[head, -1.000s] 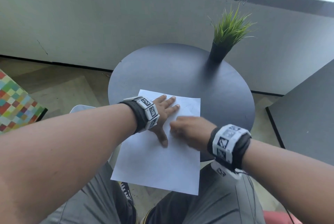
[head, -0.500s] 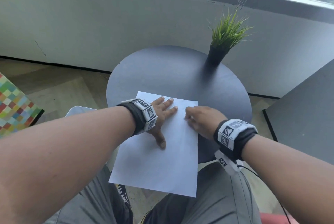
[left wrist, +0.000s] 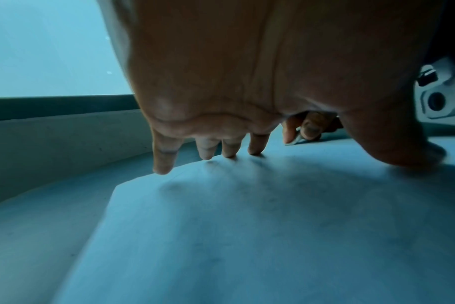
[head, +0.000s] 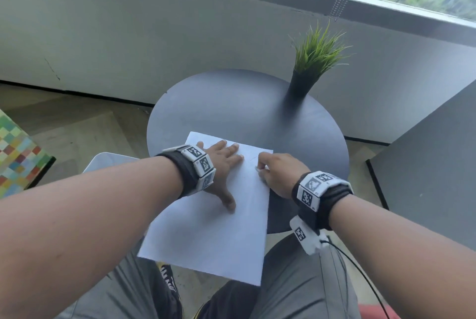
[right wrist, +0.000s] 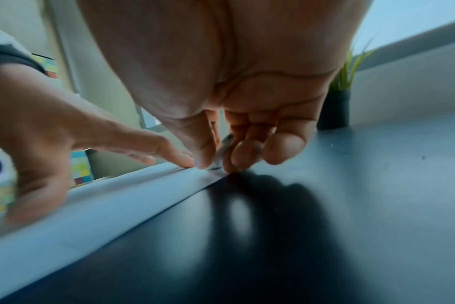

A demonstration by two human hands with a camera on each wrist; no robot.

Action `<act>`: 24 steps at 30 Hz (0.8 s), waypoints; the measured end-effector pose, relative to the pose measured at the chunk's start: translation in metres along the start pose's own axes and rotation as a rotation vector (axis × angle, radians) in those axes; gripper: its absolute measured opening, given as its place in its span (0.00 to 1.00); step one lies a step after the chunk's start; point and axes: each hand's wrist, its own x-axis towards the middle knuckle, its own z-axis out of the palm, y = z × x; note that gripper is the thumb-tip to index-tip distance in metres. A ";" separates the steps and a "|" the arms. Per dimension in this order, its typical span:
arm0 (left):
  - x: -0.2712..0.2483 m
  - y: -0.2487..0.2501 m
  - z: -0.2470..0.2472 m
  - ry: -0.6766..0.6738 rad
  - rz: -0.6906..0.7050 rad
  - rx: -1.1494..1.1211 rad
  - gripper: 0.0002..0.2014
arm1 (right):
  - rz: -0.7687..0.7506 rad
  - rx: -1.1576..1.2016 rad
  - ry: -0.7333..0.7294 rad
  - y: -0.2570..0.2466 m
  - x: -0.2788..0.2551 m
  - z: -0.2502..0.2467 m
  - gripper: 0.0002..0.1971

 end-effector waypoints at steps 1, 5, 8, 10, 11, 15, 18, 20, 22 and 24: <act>-0.001 0.002 0.000 0.031 0.000 -0.018 0.61 | -0.032 -0.022 0.001 -0.001 -0.003 0.001 0.10; 0.001 0.009 0.002 0.119 0.013 -0.044 0.56 | -0.182 -0.176 -0.036 -0.010 -0.016 0.004 0.08; 0.002 0.013 0.001 0.077 -0.006 0.003 0.62 | -0.337 -0.250 -0.092 -0.021 -0.026 0.010 0.09; 0.001 0.014 -0.002 0.036 -0.023 0.035 0.64 | -0.281 -0.257 -0.060 -0.013 -0.016 0.004 0.10; 0.001 0.015 -0.002 0.021 -0.029 0.044 0.64 | -0.212 -0.246 -0.020 -0.005 -0.008 -0.001 0.09; 0.002 0.016 -0.006 0.000 -0.047 0.059 0.65 | -0.188 -0.251 -0.019 -0.005 -0.002 0.001 0.07; 0.002 0.017 -0.009 -0.007 -0.042 0.077 0.66 | -0.354 -0.266 -0.114 -0.017 -0.015 0.010 0.11; 0.002 0.018 -0.010 -0.018 -0.047 0.087 0.66 | -0.268 -0.260 -0.059 -0.001 -0.006 0.001 0.06; 0.004 0.019 -0.011 -0.025 -0.053 0.104 0.65 | -0.137 -0.231 0.011 0.020 0.002 -0.010 0.03; 0.005 0.019 -0.011 -0.029 -0.055 0.114 0.65 | -0.146 -0.184 0.013 0.022 -0.002 -0.007 0.05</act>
